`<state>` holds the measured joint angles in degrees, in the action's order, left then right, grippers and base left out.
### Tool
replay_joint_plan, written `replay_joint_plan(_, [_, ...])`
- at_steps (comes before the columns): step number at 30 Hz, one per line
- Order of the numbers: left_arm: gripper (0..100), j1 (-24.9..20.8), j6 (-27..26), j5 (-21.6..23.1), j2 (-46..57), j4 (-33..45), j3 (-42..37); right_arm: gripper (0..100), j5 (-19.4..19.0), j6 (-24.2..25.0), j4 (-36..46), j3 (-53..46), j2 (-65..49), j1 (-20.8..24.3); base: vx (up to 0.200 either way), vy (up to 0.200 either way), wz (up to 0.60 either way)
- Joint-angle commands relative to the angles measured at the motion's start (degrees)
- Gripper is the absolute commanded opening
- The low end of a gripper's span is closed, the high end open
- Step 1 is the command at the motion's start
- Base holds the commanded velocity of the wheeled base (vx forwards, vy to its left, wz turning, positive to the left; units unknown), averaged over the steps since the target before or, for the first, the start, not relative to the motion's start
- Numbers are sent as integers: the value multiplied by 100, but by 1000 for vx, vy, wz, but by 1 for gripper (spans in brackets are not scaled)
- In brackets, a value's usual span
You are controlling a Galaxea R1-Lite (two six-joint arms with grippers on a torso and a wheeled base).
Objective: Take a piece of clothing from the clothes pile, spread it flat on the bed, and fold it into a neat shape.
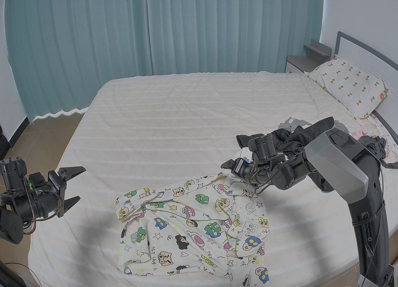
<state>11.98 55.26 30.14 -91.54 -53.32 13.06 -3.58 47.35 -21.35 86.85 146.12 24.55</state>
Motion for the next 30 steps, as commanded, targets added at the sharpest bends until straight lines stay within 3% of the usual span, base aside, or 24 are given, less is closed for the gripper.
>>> replay_joint_plan(1, [100,-21,2,1,5,-3,-5,100,33,-6,-1,166,295,32,0,0,0])
replay_joint_plan(10, [100,-21,2,1,-39,-3,-5,100,376,-41,113,1080,892,-29,0,0,0])
replay_joint_plan(19, [100,-21,2,1,-57,-3,-14,100,1088,-6,8,2583,1481,-29,0,0,0])
replay_joint_plan(30, [100,-21,2,1,-57,-3,-14,100,1158,11,-950,2775,1762,225,0,0,0])
